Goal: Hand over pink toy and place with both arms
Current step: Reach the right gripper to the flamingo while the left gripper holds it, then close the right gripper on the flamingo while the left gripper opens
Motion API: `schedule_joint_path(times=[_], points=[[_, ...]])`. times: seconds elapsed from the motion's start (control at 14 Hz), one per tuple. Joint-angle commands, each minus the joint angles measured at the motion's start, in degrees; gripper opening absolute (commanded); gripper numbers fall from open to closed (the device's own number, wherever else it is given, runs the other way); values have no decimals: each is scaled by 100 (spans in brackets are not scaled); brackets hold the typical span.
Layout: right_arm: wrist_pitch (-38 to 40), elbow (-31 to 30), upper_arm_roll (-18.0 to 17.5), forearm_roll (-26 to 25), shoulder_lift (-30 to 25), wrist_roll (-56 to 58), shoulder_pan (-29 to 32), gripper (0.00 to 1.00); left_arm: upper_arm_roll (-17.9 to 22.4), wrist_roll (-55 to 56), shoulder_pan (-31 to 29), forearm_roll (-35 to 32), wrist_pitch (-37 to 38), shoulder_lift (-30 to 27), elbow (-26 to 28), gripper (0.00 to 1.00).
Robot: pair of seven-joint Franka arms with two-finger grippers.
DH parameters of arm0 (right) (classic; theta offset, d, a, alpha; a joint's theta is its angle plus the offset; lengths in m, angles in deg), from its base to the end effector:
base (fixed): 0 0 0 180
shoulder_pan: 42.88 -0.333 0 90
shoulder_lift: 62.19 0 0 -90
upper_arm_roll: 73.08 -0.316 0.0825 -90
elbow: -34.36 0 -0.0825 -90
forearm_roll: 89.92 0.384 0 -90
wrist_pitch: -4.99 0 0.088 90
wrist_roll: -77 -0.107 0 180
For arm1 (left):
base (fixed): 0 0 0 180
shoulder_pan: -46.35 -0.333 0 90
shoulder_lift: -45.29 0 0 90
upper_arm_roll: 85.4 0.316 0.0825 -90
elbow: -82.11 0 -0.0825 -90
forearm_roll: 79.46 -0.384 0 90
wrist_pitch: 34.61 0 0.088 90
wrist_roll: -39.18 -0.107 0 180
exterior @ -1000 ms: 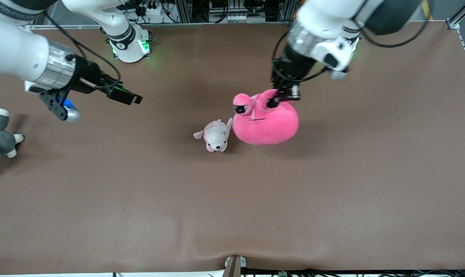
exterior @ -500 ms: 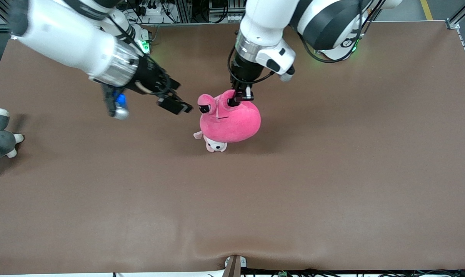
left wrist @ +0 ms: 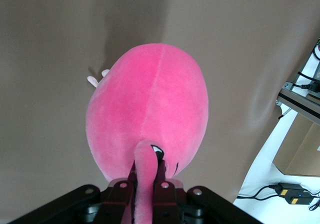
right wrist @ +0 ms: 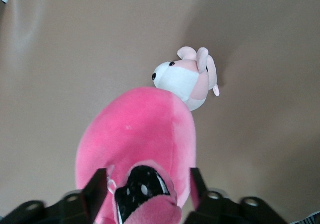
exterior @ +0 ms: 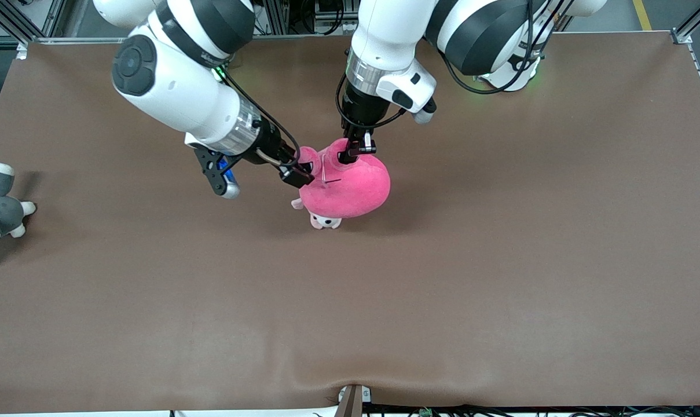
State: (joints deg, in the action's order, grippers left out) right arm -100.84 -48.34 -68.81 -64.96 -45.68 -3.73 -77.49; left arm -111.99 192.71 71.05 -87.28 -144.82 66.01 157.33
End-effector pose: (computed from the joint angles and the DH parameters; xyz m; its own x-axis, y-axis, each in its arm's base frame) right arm 0.5511 0.3686 0.5434 0.5480 -0.7466 -0.3771 -0.8322 -0.5320 -0.1561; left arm 0.4784 -0.4895 0.5800 -0.2099 0.9419 -0.2621 0.9641 0.2441 0.1050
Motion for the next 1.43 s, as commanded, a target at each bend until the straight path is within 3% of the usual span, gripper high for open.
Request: schedule_joint_path(times=[0.0,0.07,0.21,0.64,0.79,0.86,0.93,1.21,1.36], points=[[-7,79,48,-61,19,-84,-177,19,57,151,97,-123,70,73,-219,0],[-7,79,48,-61,19,-84,-230,19,57,151,97,-123,70,73,-228,0],[-16,79,48,-61,19,-14,-274,0,66,151,80,-123,70,73,-219,0],[10,105,74,396,19,13,-20,0,163,116,80,-123,70,56,-219,0],[54,210,65,474,19,13,199,0,163,107,62,-123,61,56,-219,36],[133,228,65,545,19,22,270,0,163,107,53,-123,61,56,-219,88],[255,237,74,563,10,30,349,0,180,107,53,-123,61,65,-219,100],[677,351,83,528,1,135,814,0,268,11,36,-123,70,38,-219,100],[1107,351,92,536,-7,827,1339,0,373,-103,18,-123,114,21,-202,100]])
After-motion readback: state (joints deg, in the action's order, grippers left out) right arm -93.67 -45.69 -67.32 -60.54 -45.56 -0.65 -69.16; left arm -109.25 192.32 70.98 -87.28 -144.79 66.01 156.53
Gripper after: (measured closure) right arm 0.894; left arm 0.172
